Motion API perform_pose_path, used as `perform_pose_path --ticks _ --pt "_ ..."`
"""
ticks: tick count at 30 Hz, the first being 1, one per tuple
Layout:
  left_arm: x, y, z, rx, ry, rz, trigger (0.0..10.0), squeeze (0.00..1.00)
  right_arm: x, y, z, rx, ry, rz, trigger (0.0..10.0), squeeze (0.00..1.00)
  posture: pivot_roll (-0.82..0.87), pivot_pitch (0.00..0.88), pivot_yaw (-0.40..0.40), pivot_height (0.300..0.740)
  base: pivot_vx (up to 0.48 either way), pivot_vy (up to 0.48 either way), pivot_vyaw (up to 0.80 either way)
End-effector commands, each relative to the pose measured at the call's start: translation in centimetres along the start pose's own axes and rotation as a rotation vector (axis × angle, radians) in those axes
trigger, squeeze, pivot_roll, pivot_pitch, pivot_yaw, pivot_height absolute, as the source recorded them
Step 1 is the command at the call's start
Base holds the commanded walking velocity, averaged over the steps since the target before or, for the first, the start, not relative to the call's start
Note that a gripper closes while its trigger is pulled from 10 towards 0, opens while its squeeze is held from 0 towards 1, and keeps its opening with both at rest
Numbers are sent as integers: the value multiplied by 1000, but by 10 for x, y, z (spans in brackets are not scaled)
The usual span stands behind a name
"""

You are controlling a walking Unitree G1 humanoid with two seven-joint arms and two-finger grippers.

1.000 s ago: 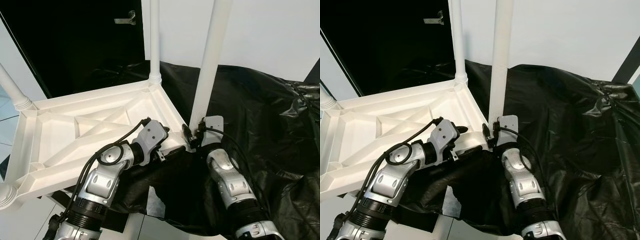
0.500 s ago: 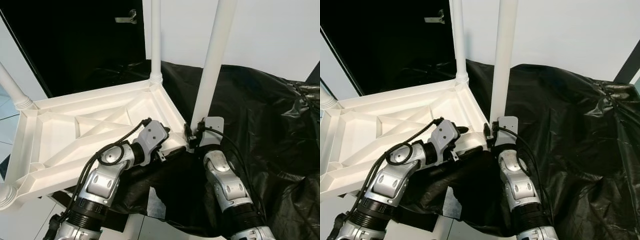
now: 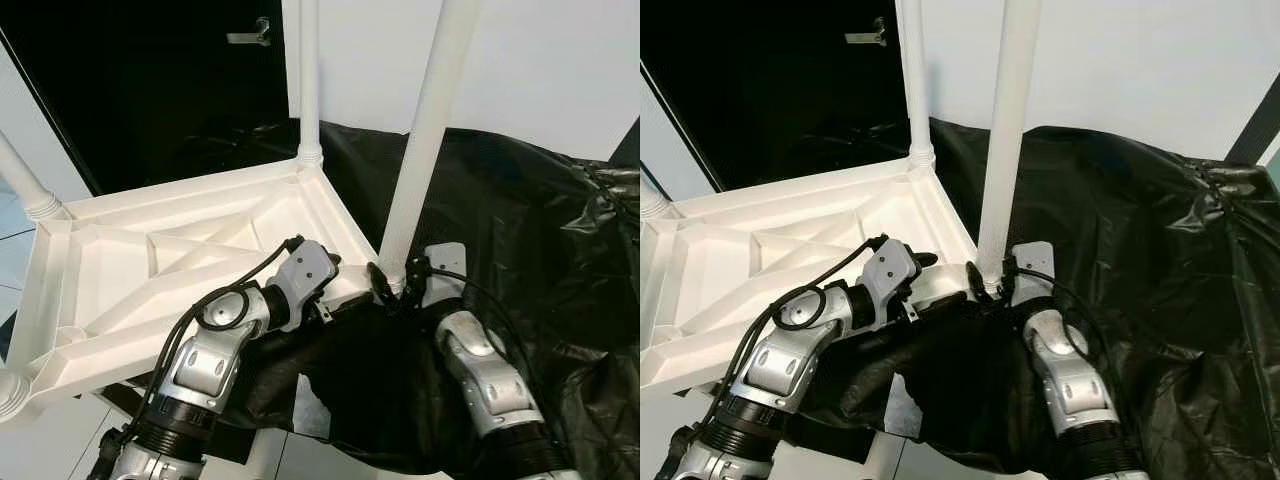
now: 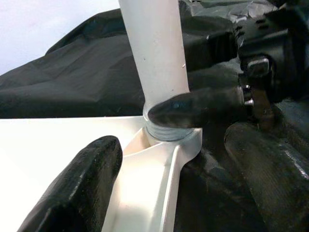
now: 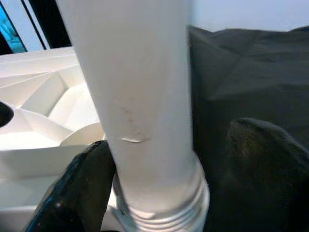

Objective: Building children table

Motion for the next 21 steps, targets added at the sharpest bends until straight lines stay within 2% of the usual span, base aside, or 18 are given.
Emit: perform_pose_path --ticks 1,2,4,5,6,10,13,17,19,21 --pt "-2 -5 2 53 -12 9 10000 0 0 -1 -4 58 6 -6 10000 1000 -26 0 -25 740 0 0 0" --pt "-2 -5 2 53 -12 9 10000 0 0 -1 -4 58 6 -6 10000 1000 -26 0 -25 740 0 0 0" --pt "-1 -7 2 57 -10 11 10000 0 -1 5 -3 155 -8 -40 10000 1000 -27 0 -25 740 0 0 0" --pt "-1 -8 2 60 -10 11 10000 0 -1 7 -1 193 -15 -56 10000 788 -28 0 -24 740 0 0 0" --pt "-1 -9 2 61 -9 12 10000 0 -1 9 2 228 -25 -82 10000 0 -28 0 -24 740 0 0 0" --pt "0 -9 2 63 -8 12 10000 0 -1 11 6 263 -35 -111 10000 0 -28 0 -22 740 0 0 0" --pt "1 -11 2 70 -7 14 10000 0 1 11 16 322 -48 -134 10000 0 -24 0 -22 740 0 0 0" --pt "2 -14 2 78 -5 17 10000 0 2 9 27 379 -65 -156 10000 0 -15 0 -26 740 0 0 0" --pt "3 -15 1 83 -4 19 10000 0 0 2 34 443 -86 -170 10000 0 -9 0 -26 740 0 0 0" --pt "3 -15 1 83 -4 19 10000 0 0 2 34 443 -86 -170 10000 0 -9 0 -26 740 0 0 0"
Point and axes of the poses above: a point about 5 cm out from each wrist's last joint towards the gripper, its own z axis pointing out of the wrist towards the gripper, its own x axis along the axis of the wrist's last joint, y = z × x, the point moved 5 cm from there along z, pointing out of the wrist towards the gripper
